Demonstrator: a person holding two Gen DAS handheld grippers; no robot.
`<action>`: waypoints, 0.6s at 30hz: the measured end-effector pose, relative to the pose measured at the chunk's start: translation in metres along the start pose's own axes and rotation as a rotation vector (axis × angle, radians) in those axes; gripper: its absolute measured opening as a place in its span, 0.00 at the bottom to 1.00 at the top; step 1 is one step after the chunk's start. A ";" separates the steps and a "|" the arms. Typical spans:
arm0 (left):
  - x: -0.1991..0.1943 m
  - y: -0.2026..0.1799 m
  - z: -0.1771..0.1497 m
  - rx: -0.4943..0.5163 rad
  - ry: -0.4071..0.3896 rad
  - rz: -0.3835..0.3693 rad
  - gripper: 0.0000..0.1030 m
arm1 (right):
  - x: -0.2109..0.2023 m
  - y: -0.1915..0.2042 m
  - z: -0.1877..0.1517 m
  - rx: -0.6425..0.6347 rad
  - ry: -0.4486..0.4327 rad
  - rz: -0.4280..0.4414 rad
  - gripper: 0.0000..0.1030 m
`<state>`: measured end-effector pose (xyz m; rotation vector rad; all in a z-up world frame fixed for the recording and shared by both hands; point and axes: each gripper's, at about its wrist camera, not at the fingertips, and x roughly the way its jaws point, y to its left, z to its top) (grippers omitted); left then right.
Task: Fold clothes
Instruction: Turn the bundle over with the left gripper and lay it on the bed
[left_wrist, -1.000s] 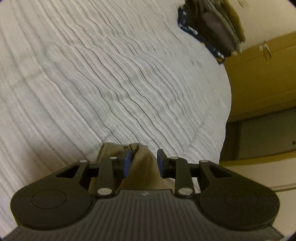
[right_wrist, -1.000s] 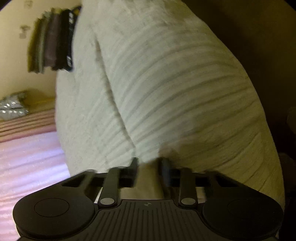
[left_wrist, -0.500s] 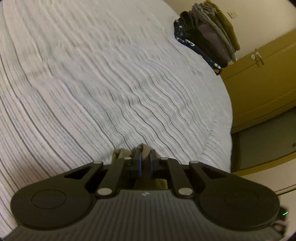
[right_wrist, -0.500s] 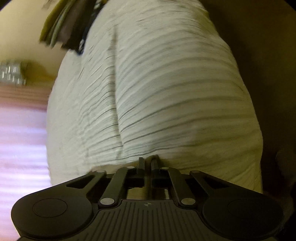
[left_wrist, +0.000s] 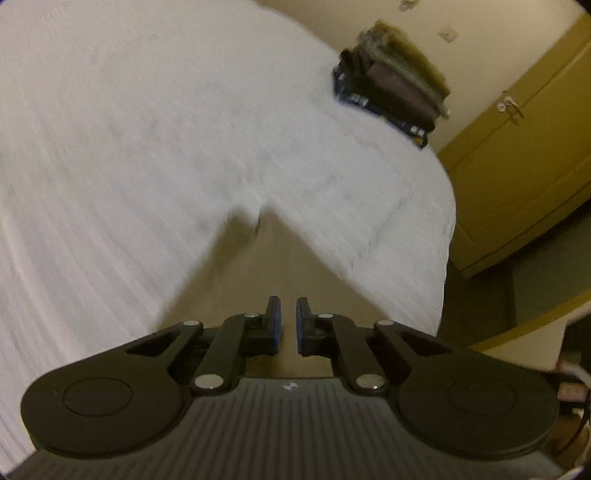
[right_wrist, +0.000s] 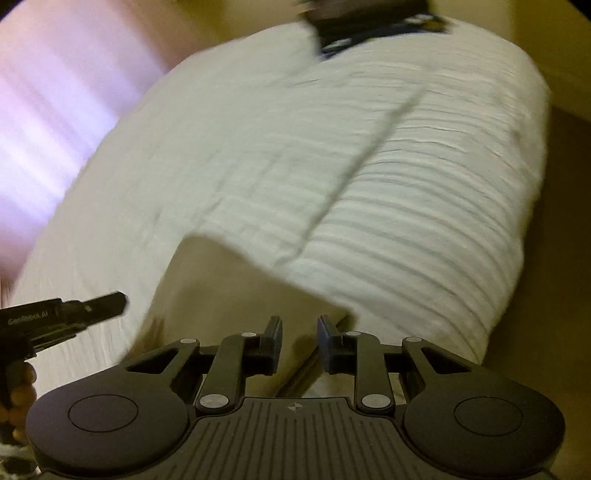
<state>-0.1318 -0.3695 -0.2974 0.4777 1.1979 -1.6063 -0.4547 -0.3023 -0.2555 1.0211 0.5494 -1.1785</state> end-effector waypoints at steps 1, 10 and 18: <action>-0.004 -0.001 -0.012 -0.010 0.008 0.009 0.05 | 0.005 0.007 -0.005 -0.063 0.021 -0.007 0.26; -0.047 0.009 -0.061 -0.252 -0.109 0.081 0.01 | -0.003 0.039 -0.048 -0.474 0.140 0.020 0.26; -0.023 -0.019 -0.066 -0.530 -0.078 0.349 0.01 | 0.039 0.036 -0.010 -0.711 0.317 0.162 0.26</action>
